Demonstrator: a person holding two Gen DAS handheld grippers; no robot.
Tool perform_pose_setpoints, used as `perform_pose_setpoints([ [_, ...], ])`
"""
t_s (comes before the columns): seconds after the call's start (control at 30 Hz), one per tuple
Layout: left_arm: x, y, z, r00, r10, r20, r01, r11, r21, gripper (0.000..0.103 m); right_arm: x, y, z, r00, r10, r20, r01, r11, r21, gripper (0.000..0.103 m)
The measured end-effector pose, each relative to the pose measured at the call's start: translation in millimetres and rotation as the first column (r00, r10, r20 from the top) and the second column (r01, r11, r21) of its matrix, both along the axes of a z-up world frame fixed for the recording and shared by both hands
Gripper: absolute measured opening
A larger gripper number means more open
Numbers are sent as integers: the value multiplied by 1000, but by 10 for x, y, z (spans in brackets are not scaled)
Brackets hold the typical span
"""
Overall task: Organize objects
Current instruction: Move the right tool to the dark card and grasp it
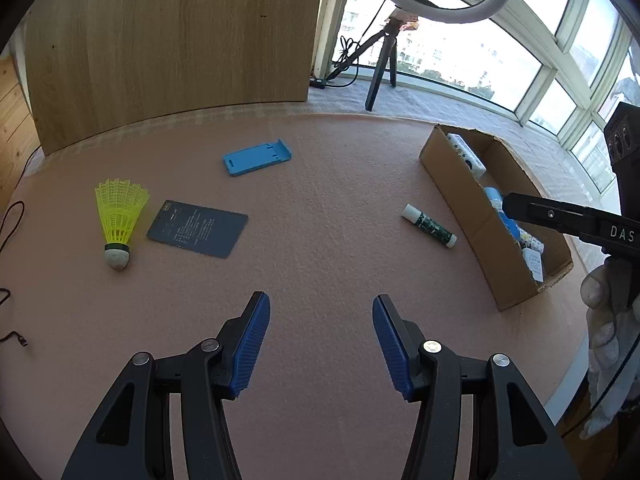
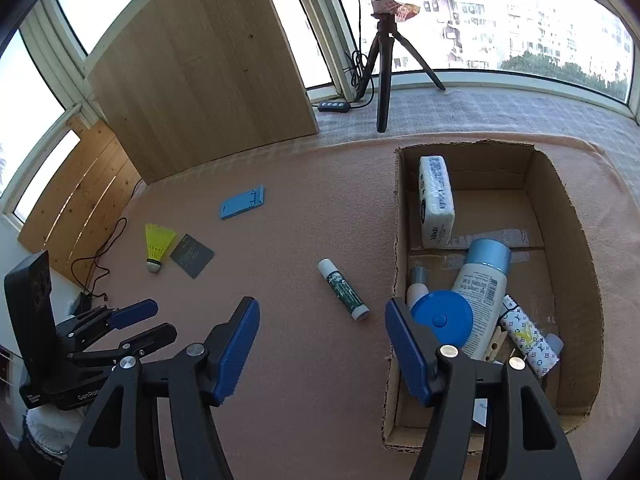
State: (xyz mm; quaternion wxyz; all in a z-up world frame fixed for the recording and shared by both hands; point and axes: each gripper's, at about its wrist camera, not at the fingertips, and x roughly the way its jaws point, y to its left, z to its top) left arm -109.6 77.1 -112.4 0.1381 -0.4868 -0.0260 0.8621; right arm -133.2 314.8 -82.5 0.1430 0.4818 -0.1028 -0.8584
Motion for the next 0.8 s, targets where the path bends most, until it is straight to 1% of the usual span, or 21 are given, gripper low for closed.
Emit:
perform_pose_setpoints([
  [0.17,153,-523,-30,996,84,10,-84,996,7,57,-259,-519,-96,994,105,31,-105,994,-20,62],
  [0.3,261,-866,-48,990,142,14,-142,990,11,57,-499,-893,-172,984,171,49,-170,985,-19,62],
  [0.37,310,-1015,-51,986,168,16,-169,986,14,57,-610,-1081,-225,977,204,55,-205,979,2,62],
  [0.5,434,-1272,-11,977,215,10,-215,977,13,57,-804,-1420,-342,961,265,74,-268,963,33,62],
  [0.67,518,-1498,-8,966,260,12,-260,965,20,57,-1010,-1756,-500,940,324,104,-329,944,31,62],
  [0.8,558,-1634,-40,959,282,28,-283,958,42,57,-1160,-1945,-643,925,352,141,-358,934,16,62],
])
